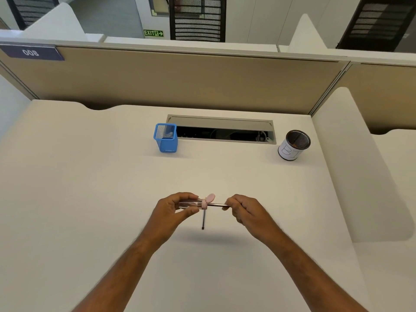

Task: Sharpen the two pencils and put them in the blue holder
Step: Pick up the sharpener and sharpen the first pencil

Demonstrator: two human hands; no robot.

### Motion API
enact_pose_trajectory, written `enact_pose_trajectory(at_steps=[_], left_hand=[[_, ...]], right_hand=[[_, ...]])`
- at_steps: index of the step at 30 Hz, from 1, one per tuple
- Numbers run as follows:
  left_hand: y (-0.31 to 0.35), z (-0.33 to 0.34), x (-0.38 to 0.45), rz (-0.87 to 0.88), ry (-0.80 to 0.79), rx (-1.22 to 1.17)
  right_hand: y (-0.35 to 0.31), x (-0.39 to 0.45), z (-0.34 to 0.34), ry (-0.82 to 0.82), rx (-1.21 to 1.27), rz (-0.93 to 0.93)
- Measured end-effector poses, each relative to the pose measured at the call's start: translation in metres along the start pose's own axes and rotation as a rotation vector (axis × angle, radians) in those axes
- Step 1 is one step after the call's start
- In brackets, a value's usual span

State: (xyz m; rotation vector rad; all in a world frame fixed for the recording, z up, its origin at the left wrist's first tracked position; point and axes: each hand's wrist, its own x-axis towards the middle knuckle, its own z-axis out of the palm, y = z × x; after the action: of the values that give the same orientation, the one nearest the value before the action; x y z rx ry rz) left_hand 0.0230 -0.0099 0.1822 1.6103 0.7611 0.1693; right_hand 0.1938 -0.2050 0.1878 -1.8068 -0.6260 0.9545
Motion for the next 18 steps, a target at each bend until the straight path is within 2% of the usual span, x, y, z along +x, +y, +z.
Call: enact_pose_trajectory(at_steps=[6,10,13,18], left_hand=[[0.0026,0.001,0.0012,0.01,0.012,-0.002],[0.0043,0.0023,0.0012,0.007,0.021,-0.022],[0.0051,0.0011,0.0016,0.002,0.013,-0.011],[0.0053,0.0021,0.0015,0.026,-0.017,0.024]], right_hand=[[0.0012,-0.0036,-0.006,-0.051,-0.089,-0.06],[0.0008,-0.0027,-0.0054,0.065,-0.089,-0.097],[0.0011,-0.0046,-0.0041,0.089,-0.08,-0.114],[-0.0039,-0.0043,-0.0046,0.064,-0.071,-0.03]])
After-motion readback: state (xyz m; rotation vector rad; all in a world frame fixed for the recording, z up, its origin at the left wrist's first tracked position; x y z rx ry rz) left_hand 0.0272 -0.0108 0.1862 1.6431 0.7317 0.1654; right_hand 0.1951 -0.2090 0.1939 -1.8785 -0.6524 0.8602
